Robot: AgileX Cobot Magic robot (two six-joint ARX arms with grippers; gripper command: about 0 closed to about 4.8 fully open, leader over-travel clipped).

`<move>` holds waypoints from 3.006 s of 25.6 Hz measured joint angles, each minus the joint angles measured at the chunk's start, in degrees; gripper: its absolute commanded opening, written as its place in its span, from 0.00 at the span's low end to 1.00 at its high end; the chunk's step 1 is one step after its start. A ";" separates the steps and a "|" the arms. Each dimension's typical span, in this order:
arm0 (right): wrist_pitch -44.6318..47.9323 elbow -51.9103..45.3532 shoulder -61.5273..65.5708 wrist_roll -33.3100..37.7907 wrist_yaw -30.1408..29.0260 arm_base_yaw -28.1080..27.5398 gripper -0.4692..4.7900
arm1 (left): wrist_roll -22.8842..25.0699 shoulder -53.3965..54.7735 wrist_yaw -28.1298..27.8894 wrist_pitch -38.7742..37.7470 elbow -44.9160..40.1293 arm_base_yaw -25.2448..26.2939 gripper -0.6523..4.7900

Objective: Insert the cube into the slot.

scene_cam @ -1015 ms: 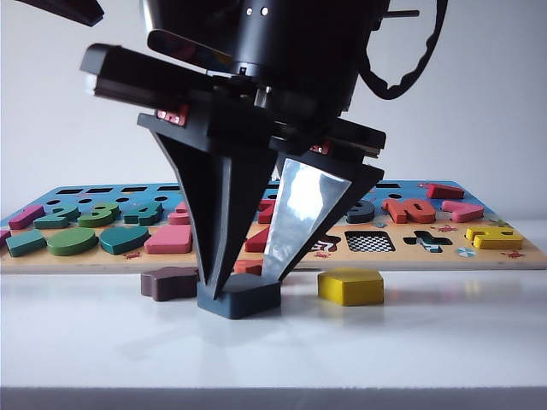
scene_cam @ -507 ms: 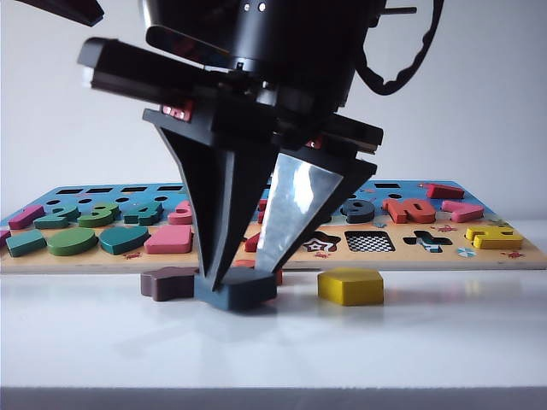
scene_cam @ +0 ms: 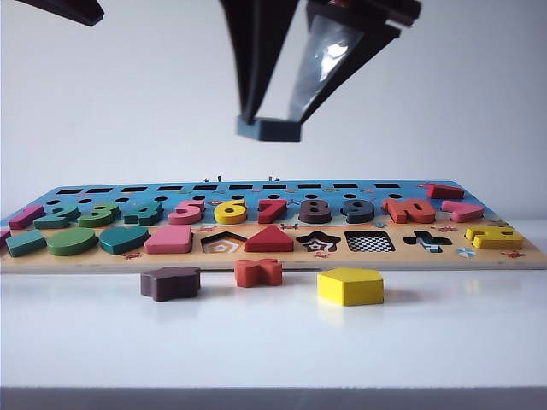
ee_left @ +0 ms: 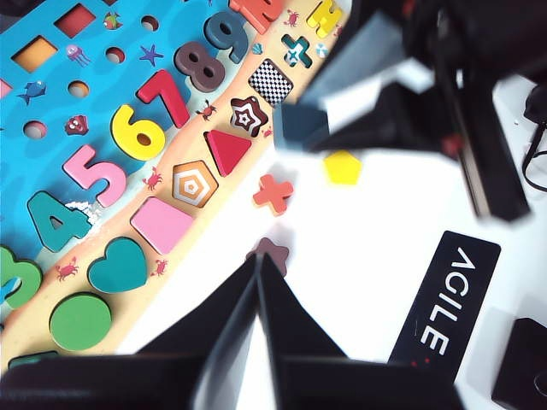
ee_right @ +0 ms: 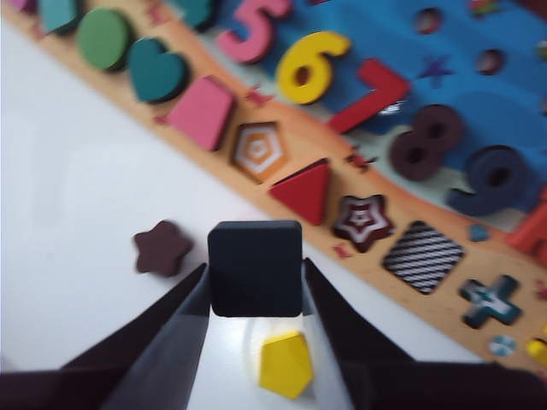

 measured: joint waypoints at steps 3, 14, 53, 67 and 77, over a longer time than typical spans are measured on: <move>-1.99 0.00 -2.25 4.37 3.80 -2.73 0.37 | 0.00 0.00 0.00 0.00 0.00 0.00 0.15; -4.72 -0.02 -3.85 20.63 7.48 -6.08 0.36 | 0.00 0.00 0.00 5.57 0.00 0.00 0.15; -0.28 -4.81 6.86 18.60 5.14 -8.92 0.28 | 1.97 -1.51 -0.48 6.16 -0.13 0.00 0.15; -0.42 -4.76 6.23 -27.67 1.46 -11.43 0.20 | 2.14 -1.51 -0.48 6.16 -0.13 0.00 0.15; -0.24 -4.72 5.55 -49.64 -0.81 -13.05 0.09 | 2.14 -1.51 -0.48 6.16 -0.13 0.00 0.15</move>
